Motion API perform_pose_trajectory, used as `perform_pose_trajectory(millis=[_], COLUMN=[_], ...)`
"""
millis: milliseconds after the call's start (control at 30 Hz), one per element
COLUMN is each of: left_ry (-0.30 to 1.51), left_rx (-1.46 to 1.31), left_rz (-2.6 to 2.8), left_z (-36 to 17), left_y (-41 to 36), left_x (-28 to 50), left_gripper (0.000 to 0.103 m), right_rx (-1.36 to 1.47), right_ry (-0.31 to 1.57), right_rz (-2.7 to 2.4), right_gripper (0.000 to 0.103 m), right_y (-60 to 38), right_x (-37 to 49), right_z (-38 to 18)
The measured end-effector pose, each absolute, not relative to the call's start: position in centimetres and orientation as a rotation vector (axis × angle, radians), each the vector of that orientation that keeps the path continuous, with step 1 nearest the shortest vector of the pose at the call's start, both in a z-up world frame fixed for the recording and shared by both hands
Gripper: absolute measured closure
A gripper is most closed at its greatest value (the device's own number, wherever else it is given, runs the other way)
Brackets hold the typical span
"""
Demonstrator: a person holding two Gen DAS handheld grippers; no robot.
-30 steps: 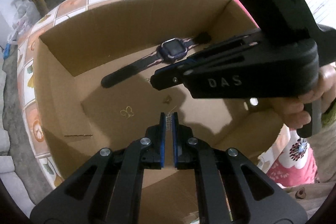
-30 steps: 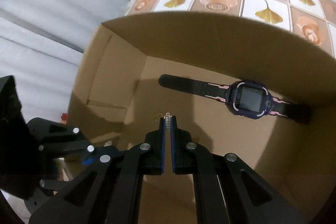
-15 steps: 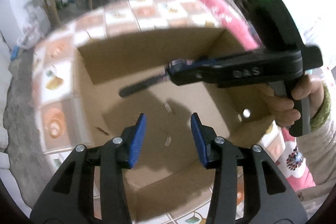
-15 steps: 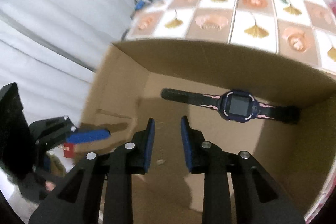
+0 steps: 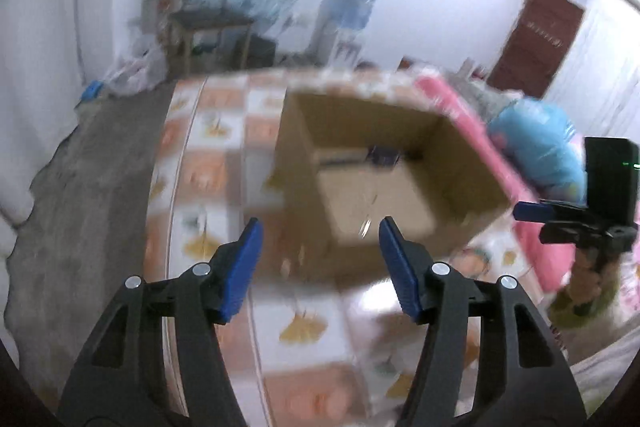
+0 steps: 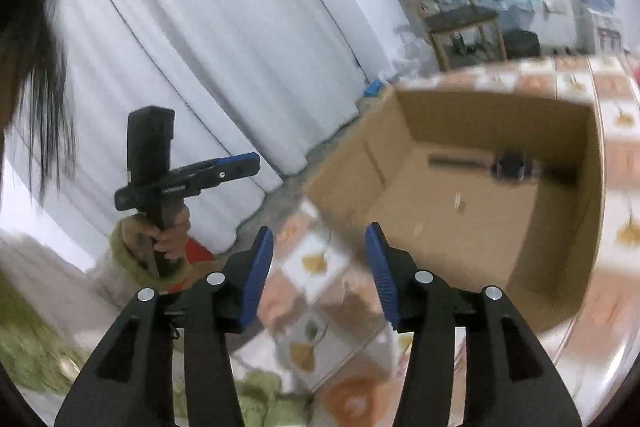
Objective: Organize jewelry
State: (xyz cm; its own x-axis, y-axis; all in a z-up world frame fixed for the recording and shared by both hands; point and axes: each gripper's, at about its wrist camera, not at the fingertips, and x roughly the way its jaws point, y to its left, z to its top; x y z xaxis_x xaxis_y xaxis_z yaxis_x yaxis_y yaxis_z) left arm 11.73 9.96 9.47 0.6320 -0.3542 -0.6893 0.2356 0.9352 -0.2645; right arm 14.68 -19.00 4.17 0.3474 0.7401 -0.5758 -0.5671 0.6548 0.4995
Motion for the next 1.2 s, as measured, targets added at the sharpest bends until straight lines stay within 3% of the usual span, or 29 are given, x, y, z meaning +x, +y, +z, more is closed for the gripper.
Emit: perform_pose_trajectory(millis=[167, 300, 600, 1000, 1200], left_ry=[0.931, 0.986, 0.955, 0.980, 0.975], left_rx=[-0.102, -0.048, -0.001, -0.007, 0.044], left_rz=[-0.302, -0.274, -0.223, -0.253, -0.243], left_z=[3.2, 0.1, -1.1, -2.4, -2.5], left_y=[7.2, 5.9, 5.7, 5.3, 4.7], left_x=[9.7, 9.1, 10.2, 11.7, 11.6], left_gripper=[0.045, 0.047, 0.047, 0.083, 0.084], right_rx=[0.308, 0.242, 0.120, 0.070, 0.069], right_ry=[1.030, 1.039, 1.021, 1.052, 1.048], right_rz=[0.712, 0.587, 0.527, 0.499, 0.502], right_gripper=[0.056, 0.056, 0.061, 0.061, 0.061], right_y=[-17.5, -16.6, -14.2, -13.5, -13.4], right_x=[14.0, 14.6, 15.7, 15.8, 15.9], right_z=[-2.1, -3.4, -4.3, -5.5, -5.2])
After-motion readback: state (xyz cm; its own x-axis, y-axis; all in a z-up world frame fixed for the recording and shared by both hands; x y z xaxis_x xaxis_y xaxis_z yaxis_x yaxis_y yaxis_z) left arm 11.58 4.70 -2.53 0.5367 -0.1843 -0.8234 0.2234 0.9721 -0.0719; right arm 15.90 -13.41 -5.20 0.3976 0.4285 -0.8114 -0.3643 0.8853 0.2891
